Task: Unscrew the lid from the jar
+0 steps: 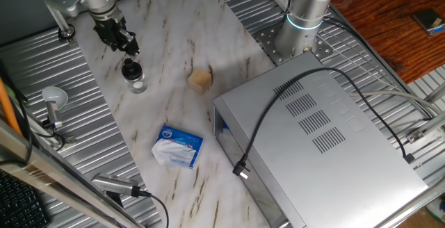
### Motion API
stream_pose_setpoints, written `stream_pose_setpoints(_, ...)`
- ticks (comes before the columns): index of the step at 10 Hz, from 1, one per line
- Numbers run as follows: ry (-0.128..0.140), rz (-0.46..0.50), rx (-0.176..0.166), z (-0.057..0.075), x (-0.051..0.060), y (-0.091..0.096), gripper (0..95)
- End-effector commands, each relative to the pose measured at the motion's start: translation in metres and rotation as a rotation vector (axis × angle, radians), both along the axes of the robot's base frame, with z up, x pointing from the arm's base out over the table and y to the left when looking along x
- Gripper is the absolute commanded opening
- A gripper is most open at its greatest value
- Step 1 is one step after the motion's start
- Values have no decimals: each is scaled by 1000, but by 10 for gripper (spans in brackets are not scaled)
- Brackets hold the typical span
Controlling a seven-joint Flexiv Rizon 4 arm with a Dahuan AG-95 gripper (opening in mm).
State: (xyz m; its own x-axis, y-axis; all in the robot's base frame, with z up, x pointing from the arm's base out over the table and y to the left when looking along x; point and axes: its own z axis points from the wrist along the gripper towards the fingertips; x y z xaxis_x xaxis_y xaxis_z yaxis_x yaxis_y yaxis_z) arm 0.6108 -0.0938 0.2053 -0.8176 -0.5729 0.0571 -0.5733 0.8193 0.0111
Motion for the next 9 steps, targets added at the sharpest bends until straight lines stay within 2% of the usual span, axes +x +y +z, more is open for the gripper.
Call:
stream_pose_setpoints(1, -16, 17, 9, 0, -2, 0, 570)
stream_pose_setpoints(4, -19, 16, 15, -1, -1, 0, 570)
stream_pose_setpoints(5, -19, 18, 15, -6, 0, -1, 760)
stream_pose_setpoints(7, -25, 22, 21, -20, 2, -2, 760)
stream_pose_setpoints(8, -27, 22, 22, -22, 3, -2, 760)
stream_pose_setpoints(9, -26, 29, 23, -32, 5, -3, 760)
